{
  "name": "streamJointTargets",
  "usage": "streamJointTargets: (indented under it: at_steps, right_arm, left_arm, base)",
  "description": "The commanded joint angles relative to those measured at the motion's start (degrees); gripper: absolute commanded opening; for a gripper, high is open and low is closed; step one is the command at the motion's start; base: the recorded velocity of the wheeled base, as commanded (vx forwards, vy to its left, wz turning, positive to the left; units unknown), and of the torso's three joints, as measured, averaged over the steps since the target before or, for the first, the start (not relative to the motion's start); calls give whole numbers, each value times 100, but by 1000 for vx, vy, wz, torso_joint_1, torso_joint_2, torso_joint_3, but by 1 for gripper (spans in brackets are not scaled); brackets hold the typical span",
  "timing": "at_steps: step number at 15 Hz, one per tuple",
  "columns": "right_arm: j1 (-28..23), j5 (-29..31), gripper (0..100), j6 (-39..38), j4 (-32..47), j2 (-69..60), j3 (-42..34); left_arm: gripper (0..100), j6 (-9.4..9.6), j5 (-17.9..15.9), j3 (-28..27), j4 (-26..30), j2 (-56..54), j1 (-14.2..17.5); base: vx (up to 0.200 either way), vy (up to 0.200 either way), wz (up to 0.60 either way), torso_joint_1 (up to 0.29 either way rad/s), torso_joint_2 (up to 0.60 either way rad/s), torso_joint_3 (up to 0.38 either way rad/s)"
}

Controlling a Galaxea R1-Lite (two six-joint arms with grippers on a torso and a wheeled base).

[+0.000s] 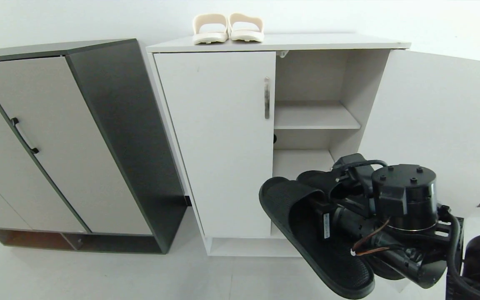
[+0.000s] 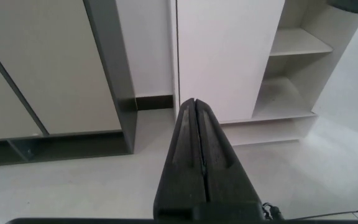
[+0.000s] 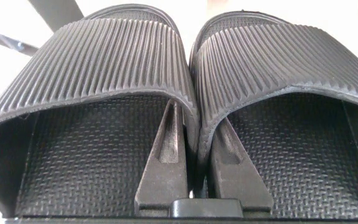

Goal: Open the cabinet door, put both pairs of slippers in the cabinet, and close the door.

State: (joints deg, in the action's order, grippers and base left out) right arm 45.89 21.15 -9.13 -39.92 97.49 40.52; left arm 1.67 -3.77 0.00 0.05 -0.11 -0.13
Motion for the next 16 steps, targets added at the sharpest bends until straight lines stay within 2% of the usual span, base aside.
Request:
streamJointTargets:
  at_steps: [1, 7, 12, 16]
  right_arm:
    - [43, 170, 0, -10, -112, 394, 105]
    - [219, 662, 0, -203, -411, 956, 307]
    - [439, 1488, 0, -238, -481, 1923, 1300]
    - [448, 1488, 0, -230, -464, 2292, 1670]
  left_arm:
    - [0, 0, -1, 0, 4, 20, 5]
    - [0, 0, -1, 0, 4, 20, 5]
    - [0, 9, -1, 0, 4, 20, 5]
    - [0, 18, -1, 0, -5, 20, -4]
  base:
    - [0, -200, 0, 2, 2, 2]
    - [0, -200, 0, 2, 3, 2]
    - [0, 0, 0, 0, 0, 0]
    - [0, 0, 0, 0, 0, 0]
